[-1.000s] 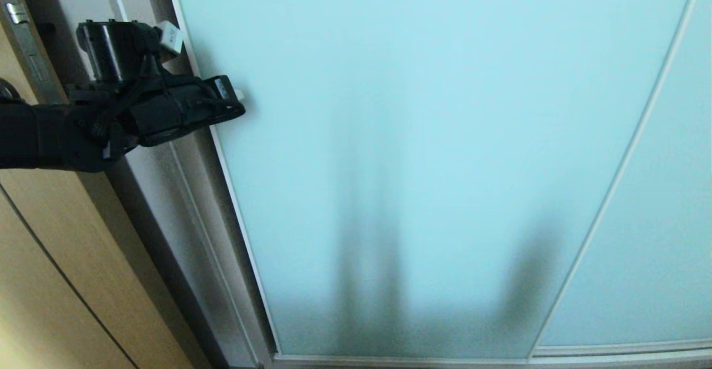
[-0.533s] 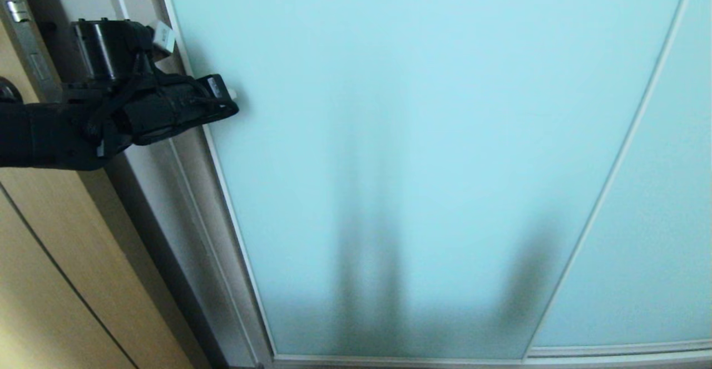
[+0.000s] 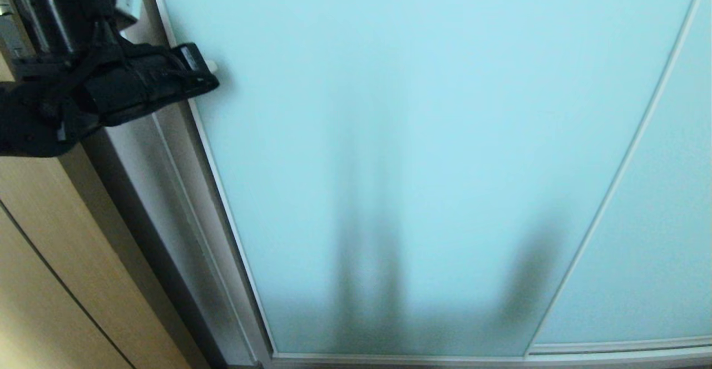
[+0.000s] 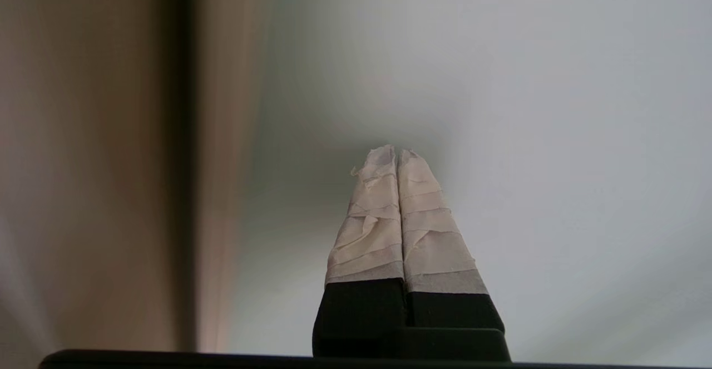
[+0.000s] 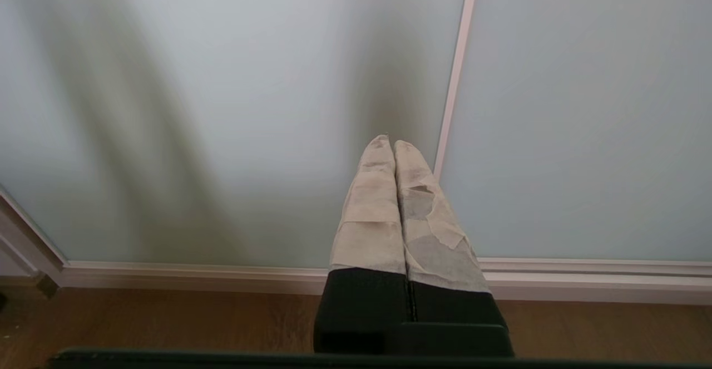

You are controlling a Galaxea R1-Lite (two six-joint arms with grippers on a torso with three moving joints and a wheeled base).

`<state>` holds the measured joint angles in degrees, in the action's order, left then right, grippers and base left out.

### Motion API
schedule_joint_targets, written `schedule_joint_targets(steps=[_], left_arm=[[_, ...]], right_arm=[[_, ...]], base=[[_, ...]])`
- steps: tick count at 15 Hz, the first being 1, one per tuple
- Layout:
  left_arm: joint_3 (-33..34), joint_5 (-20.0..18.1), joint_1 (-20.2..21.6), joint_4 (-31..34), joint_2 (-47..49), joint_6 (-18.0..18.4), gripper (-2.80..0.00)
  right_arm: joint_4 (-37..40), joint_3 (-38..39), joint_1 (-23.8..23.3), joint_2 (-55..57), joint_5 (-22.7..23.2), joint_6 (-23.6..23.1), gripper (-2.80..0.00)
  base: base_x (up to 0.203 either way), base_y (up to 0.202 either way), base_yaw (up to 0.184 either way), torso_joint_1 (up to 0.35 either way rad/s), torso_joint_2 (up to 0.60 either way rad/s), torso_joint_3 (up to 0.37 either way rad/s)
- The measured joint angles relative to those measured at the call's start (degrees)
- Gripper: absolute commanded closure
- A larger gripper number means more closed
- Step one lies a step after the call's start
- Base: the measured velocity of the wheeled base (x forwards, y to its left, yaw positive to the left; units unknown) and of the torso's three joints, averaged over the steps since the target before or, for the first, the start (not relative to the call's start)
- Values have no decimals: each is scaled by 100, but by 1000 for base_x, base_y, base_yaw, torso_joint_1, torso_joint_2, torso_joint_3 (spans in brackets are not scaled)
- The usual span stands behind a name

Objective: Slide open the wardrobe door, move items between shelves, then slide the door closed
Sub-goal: Close the door

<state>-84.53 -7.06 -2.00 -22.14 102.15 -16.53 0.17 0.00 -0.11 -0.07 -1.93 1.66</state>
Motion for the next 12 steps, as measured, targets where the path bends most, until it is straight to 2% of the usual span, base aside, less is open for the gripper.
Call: schedule_joint_targets(steps=[2, 6, 8, 12], left_arm=[[16, -300, -20, 265, -300, 5, 0], [290, -448, -32, 357, -872, 2, 0], [477, -653, -69, 370, -1253, -3, 0], [1156, -783, -74, 621, -2339, 46, 0]], right_arm=[[2, 0, -7, 0, -2, 1, 0], [2, 0, 0, 0, 0, -1, 0], [4, 0, 0, 0, 0, -1, 0], [2, 0, -5, 0, 2, -1, 0]], base=[[0, 0, 0, 0, 0, 0], [0, 0, 0, 0, 0, 0], [0, 0, 0, 0, 0, 0], [0, 0, 0, 0, 0, 0]])
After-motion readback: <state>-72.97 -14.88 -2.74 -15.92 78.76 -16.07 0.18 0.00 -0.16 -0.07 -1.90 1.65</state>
